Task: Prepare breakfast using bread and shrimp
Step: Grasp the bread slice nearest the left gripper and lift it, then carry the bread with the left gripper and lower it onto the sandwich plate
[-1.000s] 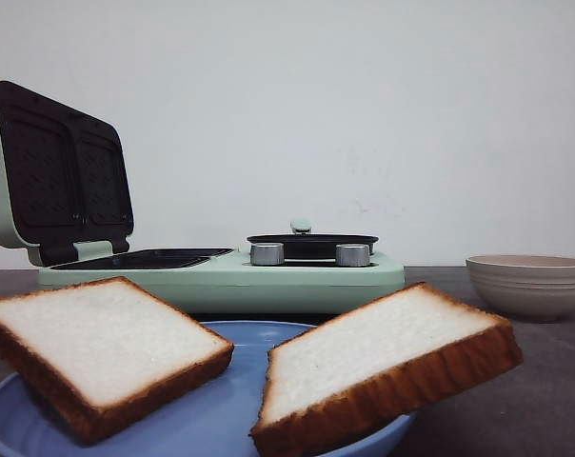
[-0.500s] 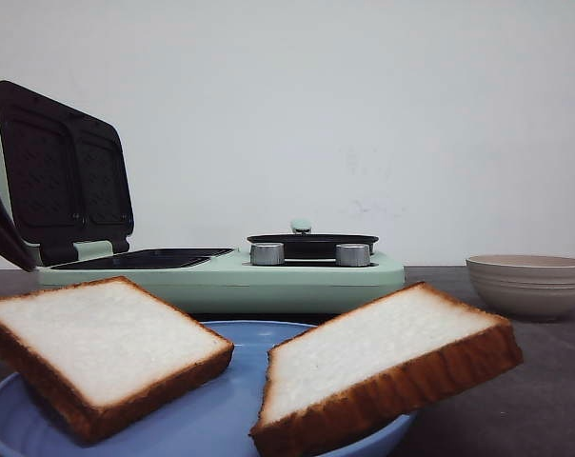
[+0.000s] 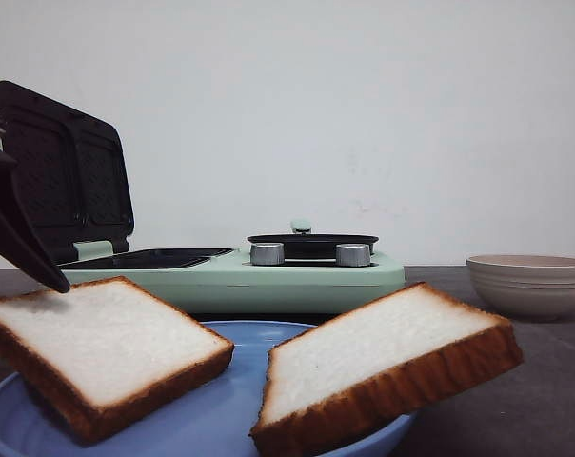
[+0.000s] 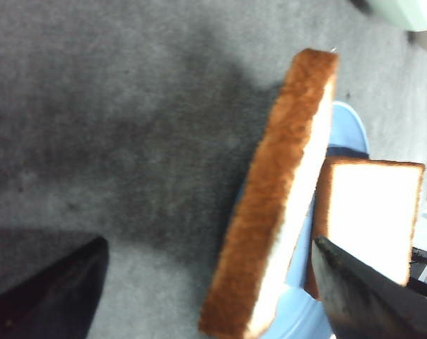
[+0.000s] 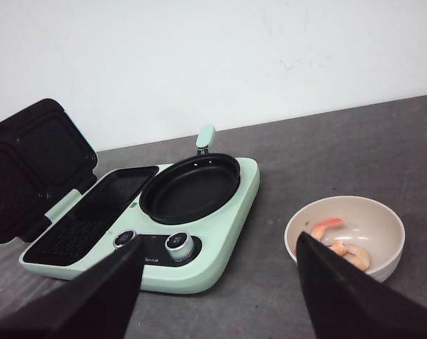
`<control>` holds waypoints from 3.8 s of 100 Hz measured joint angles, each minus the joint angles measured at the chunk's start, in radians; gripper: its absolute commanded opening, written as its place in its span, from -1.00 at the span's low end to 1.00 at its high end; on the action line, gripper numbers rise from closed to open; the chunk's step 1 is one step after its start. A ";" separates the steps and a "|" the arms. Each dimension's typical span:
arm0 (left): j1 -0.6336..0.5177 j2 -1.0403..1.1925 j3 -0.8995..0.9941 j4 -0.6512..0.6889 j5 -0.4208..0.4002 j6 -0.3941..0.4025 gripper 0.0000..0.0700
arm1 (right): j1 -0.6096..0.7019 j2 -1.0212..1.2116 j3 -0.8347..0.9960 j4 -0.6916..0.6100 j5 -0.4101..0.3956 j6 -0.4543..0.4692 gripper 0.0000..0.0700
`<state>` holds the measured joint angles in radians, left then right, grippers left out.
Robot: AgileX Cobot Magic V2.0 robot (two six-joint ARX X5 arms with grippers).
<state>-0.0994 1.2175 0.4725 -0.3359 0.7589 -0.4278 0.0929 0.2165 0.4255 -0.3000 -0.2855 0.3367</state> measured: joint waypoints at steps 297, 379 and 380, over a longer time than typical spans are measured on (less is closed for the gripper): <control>-0.136 0.184 0.800 0.243 -0.550 0.098 -0.99 | 0.000 0.000 0.000 -0.048 0.054 -0.072 0.17; -0.324 0.698 1.086 0.195 -1.075 0.812 -1.00 | 0.000 0.046 0.000 -0.077 0.054 -0.100 0.17; -0.324 0.701 1.086 0.198 -1.076 0.818 -1.00 | 0.000 0.046 0.000 -0.077 0.054 -0.100 0.17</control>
<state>-0.4232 1.9186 1.5585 -0.1375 -0.3168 0.3904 0.0925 0.2626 0.4255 -0.3775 -0.2314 0.2363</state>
